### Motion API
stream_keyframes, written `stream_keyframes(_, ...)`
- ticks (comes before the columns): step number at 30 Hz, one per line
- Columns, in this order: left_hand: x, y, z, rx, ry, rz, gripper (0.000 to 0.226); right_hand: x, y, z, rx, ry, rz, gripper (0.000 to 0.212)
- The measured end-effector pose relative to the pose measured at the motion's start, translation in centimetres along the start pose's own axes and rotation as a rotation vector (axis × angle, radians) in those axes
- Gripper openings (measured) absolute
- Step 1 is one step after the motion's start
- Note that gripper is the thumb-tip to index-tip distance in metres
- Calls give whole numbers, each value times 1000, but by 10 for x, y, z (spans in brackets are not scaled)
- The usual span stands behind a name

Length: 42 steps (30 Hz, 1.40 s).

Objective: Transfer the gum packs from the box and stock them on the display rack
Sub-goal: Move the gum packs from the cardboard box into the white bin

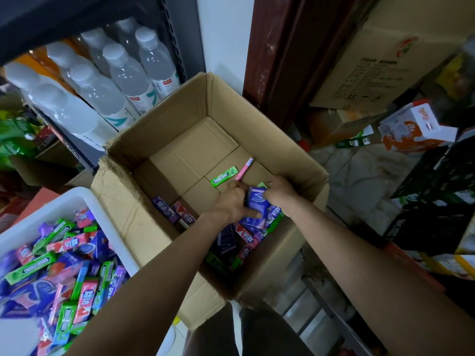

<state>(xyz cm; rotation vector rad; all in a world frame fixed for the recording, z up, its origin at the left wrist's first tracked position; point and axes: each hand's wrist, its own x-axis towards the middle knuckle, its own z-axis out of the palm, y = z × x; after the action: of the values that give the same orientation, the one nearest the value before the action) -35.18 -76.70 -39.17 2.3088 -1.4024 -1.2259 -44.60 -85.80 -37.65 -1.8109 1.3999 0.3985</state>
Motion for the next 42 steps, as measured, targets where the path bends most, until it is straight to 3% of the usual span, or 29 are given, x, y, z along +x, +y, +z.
stream_keyframes(3,2,-5,-1,-37,61,-87,71,2,-3,8,11,-16,8,40)
stream_keyframes(9,2,-19,-8,-223,202,-258,48,0,-7,15,-43,-38,82,50)
stream_keyframes(14,1,-38,-24,-378,297,-415,49,2,-26,26,74,-69,-12,48)
stream_keyframes(17,1,-45,-33,-367,253,-430,51,0,-29,24,27,34,-17,46)
stream_keyframes(19,0,-46,-34,-373,239,-421,51,1,-24,22,-1,121,89,47)
stream_keyframes(23,-3,-43,-30,-395,197,-410,50,-2,-18,29,39,33,171,67)
stream_keyframes(31,-8,-46,-38,-545,211,-435,47,11,-24,37,-61,2,-143,74)
stream_keyframes(36,-9,-48,-45,-638,214,-508,53,12,-15,36,-296,180,-164,80)
stream_keyframes(42,-8,-47,-42,-585,223,-456,52,21,-25,33,-353,110,-105,98)
